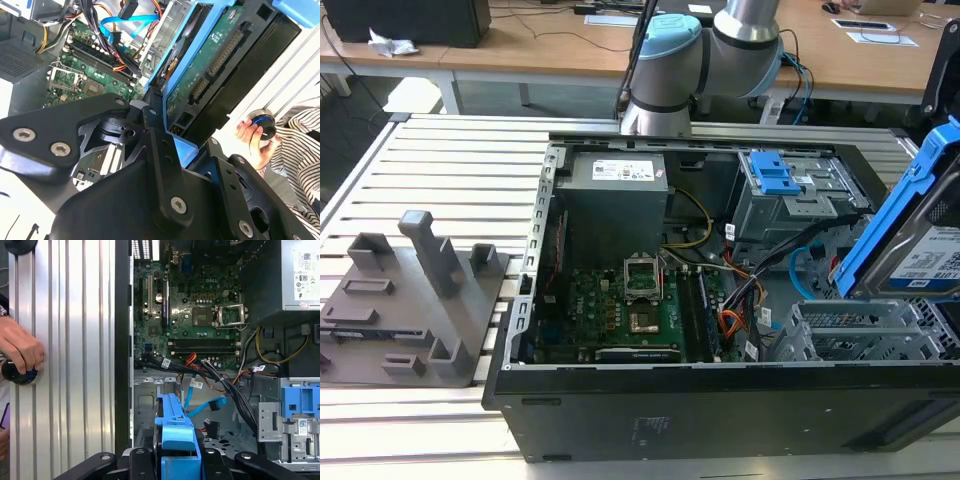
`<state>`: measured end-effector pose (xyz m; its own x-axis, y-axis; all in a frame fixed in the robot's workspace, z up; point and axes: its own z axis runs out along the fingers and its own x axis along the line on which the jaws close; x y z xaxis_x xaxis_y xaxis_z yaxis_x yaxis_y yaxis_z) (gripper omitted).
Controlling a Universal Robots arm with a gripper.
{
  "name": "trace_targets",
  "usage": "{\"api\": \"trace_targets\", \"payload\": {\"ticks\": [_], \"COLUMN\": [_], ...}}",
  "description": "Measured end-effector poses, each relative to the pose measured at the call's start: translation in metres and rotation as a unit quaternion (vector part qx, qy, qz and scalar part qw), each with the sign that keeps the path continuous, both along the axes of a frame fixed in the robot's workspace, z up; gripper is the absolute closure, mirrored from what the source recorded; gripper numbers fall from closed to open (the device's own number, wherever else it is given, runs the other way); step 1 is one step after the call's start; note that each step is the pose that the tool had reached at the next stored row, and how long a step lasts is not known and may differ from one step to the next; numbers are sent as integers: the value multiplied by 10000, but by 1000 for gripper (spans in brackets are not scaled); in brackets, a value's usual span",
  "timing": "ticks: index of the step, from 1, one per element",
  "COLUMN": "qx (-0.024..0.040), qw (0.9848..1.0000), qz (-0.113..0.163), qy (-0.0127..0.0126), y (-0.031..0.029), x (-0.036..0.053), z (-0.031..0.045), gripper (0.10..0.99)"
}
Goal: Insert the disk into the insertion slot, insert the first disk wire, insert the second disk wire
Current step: 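Insert the disk into the insertion slot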
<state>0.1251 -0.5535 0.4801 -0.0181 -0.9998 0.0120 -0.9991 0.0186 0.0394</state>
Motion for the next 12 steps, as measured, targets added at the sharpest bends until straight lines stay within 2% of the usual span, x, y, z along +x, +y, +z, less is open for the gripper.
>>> {"api": "trace_targets", "payload": {"ticks": [12], "qx": [0], "qw": [10000], "qz": [0], "qy": [0], "y": [0], "x": [0], "z": [-101], "gripper": [718]}}
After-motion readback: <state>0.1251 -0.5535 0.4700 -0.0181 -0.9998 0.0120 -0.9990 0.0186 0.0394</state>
